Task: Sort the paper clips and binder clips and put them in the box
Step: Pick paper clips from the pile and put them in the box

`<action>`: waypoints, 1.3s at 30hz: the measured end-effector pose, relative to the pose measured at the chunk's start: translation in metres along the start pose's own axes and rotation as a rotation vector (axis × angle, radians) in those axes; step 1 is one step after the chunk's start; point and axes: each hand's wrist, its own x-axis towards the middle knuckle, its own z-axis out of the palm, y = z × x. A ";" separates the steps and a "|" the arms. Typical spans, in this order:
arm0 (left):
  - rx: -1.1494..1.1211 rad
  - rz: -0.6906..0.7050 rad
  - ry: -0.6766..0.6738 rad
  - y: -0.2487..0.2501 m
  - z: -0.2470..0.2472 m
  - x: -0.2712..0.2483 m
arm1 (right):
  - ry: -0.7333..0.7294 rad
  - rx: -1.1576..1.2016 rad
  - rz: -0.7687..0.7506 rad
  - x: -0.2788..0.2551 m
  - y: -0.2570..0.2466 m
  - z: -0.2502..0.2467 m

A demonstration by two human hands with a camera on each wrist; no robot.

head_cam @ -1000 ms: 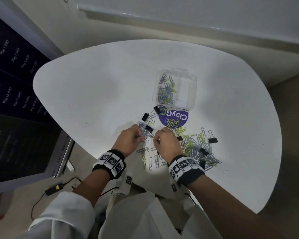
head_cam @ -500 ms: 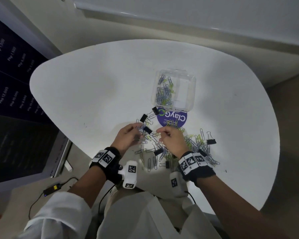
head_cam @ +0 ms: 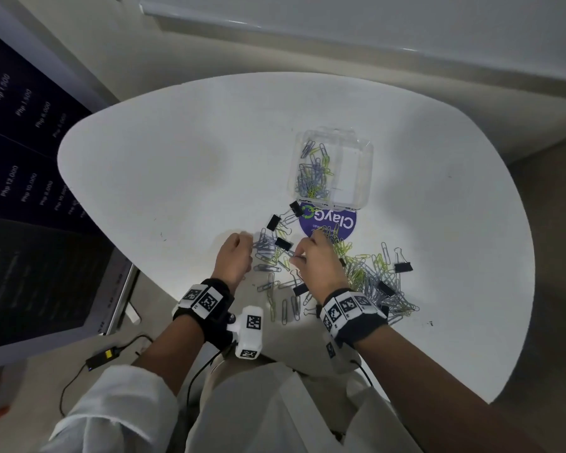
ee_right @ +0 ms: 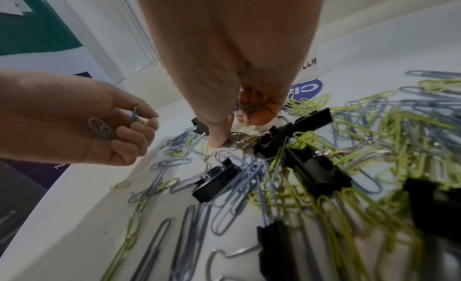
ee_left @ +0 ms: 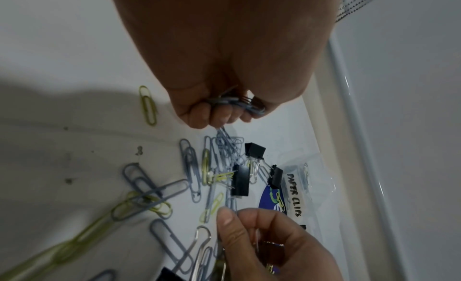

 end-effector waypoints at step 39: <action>0.163 0.071 -0.076 0.009 0.002 -0.001 | 0.020 0.053 0.086 0.006 0.004 -0.005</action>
